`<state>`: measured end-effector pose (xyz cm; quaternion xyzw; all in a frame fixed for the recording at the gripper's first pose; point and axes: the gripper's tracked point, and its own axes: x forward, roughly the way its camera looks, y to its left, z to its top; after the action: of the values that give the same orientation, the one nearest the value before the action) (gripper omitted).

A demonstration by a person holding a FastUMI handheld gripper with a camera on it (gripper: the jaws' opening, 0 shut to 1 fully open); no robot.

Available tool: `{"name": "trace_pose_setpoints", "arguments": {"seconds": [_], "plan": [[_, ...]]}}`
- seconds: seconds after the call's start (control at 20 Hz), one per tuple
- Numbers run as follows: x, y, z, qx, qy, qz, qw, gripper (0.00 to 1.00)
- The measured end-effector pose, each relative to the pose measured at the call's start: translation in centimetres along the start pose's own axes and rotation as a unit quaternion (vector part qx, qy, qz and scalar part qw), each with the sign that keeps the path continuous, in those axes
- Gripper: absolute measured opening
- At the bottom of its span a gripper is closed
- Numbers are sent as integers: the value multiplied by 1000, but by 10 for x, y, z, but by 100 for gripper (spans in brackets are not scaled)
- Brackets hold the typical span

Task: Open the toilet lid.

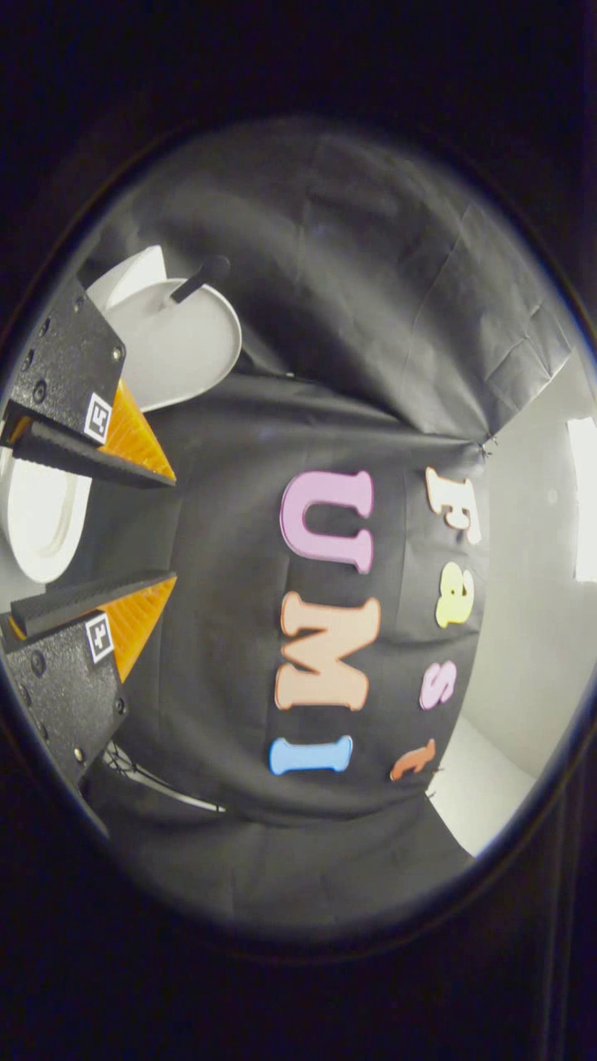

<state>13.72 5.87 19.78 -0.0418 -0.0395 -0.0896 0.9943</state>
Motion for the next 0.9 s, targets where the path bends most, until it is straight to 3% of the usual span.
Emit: {"name": "trace_pose_setpoints", "arguments": {"seconds": [0.2,0.5,0.7,0.9], "plan": [[-31,-53,-10,28,-21,-29,999,60],[-71,-89,-69,57,-34,-51,996,72],[-98,-106,-100,23,-33,-70,997,84],[-121,-104,-116,-14,-39,-55,998,96]]}}
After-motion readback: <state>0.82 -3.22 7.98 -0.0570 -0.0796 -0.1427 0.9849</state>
